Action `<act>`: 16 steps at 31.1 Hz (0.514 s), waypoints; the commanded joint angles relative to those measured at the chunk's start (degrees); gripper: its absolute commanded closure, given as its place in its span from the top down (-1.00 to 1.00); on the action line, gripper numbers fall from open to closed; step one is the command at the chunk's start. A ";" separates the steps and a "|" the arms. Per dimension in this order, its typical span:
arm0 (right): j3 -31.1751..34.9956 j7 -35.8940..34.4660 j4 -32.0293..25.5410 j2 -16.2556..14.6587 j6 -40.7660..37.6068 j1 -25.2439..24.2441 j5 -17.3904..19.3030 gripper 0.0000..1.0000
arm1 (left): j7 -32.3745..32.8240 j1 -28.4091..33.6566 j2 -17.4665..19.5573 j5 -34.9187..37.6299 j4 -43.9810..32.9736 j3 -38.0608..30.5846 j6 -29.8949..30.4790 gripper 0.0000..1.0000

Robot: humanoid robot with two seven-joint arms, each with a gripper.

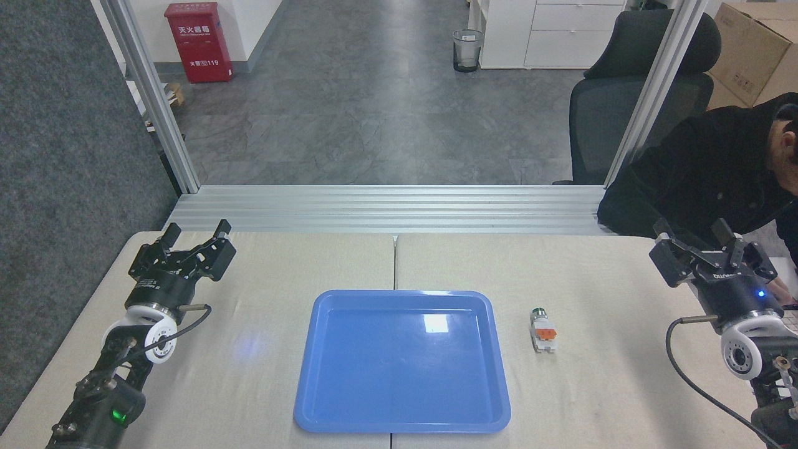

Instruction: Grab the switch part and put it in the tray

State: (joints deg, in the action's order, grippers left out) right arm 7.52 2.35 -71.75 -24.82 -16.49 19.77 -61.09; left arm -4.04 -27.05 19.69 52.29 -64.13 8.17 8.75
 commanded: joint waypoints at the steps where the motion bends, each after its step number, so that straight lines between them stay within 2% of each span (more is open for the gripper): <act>1: 0.22 0.02 -1.37 0.30 -0.82 -0.35 0.10 0.97 | 0.00 -0.02 0.00 0.00 -0.03 0.00 -0.05 1.00; 5: 0.13 0.11 -1.02 0.30 -1.71 -0.52 -0.34 0.97 | 0.00 -0.02 0.00 0.00 -0.03 0.00 -0.05 1.00; 11: -0.22 0.20 -0.76 0.74 3.65 -0.52 -0.43 0.97 | 0.00 -0.02 0.00 0.00 -0.03 0.00 -0.05 1.00; 16: -0.22 0.82 -1.20 1.18 4.01 -0.61 -0.25 0.97 | 0.00 0.07 0.00 0.00 -0.03 0.00 -0.05 1.00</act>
State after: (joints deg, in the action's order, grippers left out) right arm 7.51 2.78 -72.33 -24.42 -13.64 19.34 -61.33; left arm -4.05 -27.06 19.69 52.29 -64.13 8.17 8.75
